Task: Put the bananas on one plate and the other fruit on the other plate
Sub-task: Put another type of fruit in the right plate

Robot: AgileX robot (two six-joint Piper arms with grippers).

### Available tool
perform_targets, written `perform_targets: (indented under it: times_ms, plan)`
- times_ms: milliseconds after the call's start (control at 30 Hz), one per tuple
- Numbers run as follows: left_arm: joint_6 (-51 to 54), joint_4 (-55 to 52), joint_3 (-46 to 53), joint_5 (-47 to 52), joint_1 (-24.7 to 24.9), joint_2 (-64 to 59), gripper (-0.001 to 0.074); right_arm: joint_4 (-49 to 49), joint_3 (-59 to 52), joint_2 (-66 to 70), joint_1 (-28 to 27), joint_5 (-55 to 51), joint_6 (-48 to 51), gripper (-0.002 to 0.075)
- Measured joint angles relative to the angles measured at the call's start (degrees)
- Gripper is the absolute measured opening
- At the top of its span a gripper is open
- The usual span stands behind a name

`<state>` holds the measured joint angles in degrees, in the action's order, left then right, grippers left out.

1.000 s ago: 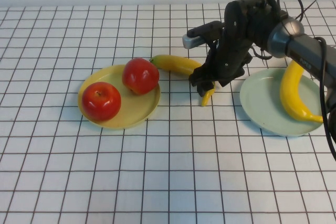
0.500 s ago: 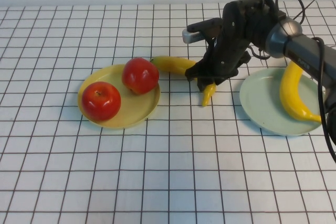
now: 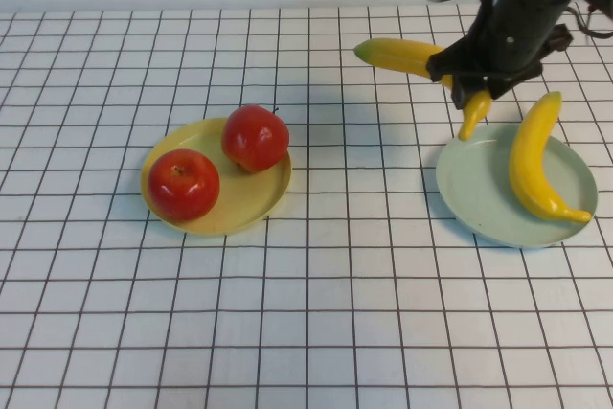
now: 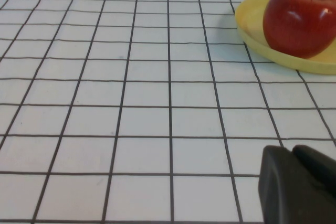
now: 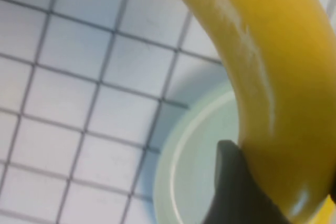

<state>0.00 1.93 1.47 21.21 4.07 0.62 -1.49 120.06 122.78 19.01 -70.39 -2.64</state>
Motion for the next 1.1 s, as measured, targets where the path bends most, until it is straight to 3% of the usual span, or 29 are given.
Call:
perform_targets:
  times_ms: [133,467,800,1100]
  plan:
    - [0.00,0.00,0.00,0.00,0.00,0.00,-0.0002,-0.15,-9.98,-6.91,-0.84,1.80,-0.57,0.0316]
    - [0.00,0.00,0.00,0.00,0.00,0.00,-0.0002,-2.49,-42.79,-20.04,-0.73,20.54,-10.33,0.0316]
    - [0.00,0.00,0.00,0.00,0.00,0.00,-0.0002,-4.47,-45.39,-18.96,-0.73,25.82,-12.16,0.0316]
    - [0.00,0.00,0.00,0.00,0.00,0.00,-0.0002,-5.32,-45.39,-18.96,-0.73,22.93,-12.16,0.0344]
